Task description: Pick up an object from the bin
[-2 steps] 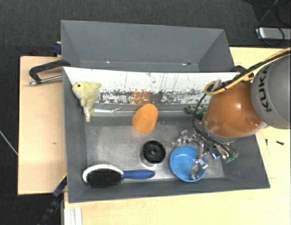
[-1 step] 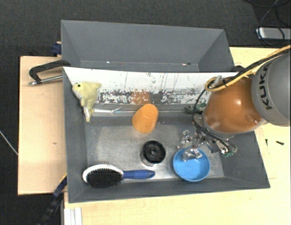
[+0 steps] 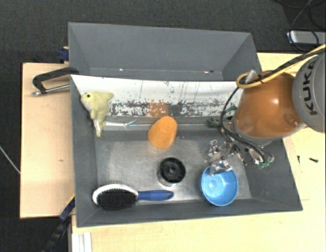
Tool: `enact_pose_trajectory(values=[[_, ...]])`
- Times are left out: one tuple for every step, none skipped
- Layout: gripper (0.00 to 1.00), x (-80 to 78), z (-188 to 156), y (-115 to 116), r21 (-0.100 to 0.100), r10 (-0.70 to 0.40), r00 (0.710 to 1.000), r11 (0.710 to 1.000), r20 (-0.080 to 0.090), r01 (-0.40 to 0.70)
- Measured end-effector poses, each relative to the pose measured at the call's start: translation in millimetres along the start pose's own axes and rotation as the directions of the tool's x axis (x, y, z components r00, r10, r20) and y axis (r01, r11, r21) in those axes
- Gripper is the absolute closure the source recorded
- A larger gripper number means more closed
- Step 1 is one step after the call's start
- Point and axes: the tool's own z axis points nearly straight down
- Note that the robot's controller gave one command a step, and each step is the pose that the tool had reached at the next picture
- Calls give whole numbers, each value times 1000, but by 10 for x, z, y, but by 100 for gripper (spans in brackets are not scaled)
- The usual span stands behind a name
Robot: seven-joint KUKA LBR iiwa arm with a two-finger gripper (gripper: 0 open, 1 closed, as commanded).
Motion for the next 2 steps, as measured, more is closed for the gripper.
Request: enact_pose_trajectory(values=[[100,-37,-574,-5,-1,1,1000,1000,-2,-1],[100,-62,-784,-4,-2,2,1000,1000,-5,-2]])
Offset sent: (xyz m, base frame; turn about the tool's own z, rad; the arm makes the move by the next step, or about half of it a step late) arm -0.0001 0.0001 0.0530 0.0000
